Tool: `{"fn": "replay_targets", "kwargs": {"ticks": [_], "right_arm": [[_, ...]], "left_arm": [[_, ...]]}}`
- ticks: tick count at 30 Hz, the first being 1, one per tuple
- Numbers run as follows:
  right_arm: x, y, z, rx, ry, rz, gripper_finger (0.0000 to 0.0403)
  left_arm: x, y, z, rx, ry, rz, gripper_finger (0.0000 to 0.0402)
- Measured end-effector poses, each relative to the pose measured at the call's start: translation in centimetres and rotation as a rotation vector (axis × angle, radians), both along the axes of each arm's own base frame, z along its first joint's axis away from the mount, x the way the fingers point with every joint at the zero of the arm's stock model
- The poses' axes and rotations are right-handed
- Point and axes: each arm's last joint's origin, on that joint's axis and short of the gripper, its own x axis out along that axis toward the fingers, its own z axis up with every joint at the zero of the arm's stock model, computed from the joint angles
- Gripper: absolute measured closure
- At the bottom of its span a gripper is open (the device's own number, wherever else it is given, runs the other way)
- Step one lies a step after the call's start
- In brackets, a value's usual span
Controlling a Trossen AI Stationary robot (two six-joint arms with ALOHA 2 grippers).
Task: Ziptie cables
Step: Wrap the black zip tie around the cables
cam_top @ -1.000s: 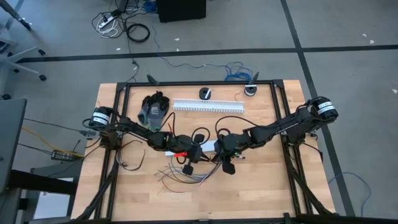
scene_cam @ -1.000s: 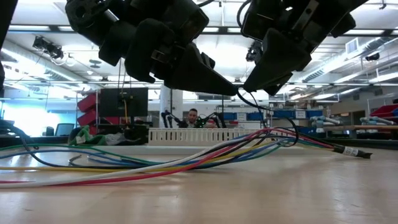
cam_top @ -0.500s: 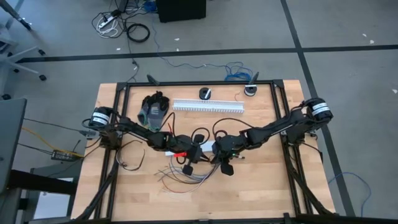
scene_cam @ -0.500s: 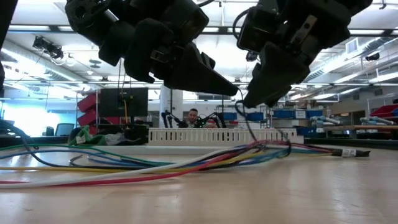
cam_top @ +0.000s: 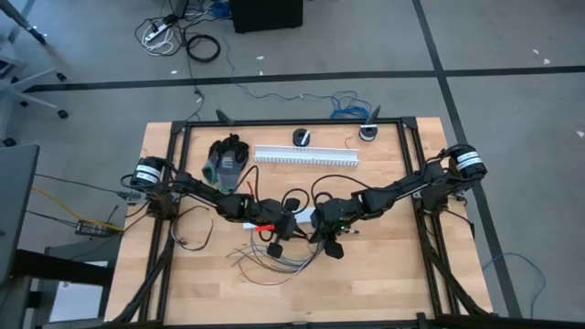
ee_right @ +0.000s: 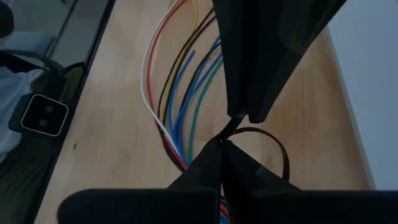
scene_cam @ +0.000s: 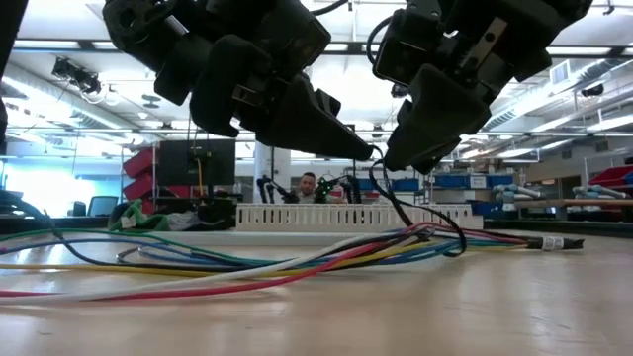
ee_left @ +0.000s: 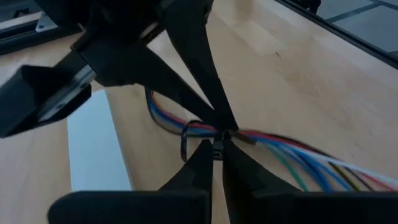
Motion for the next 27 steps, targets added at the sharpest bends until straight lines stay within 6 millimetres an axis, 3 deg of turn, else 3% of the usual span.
{"fn": "replay_targets", "kwargs": {"ticks": [9,19,22,27], "right_arm": [[0.2,0.0,0.2,0.015,-0.028,-0.003,0.0388],[1.4,0.4,1.5,0.138,-0.196,0.055,0.0311],[1.9,0.1,0.4,0.16,-0.179,0.019,0.0296],[1.9,-0.1,-0.5,0.156,-0.125,0.007,0.0304]], "left_arm": [[0.0,0.0,0.0,0.0,0.004,0.0,0.0396],[0.2,0.3,0.4,0.024,-0.045,0.067,0.0396],[0.3,0.3,0.5,0.028,-0.055,0.083,0.0396],[0.2,0.3,0.3,0.032,-0.036,0.082,0.0396]]}}
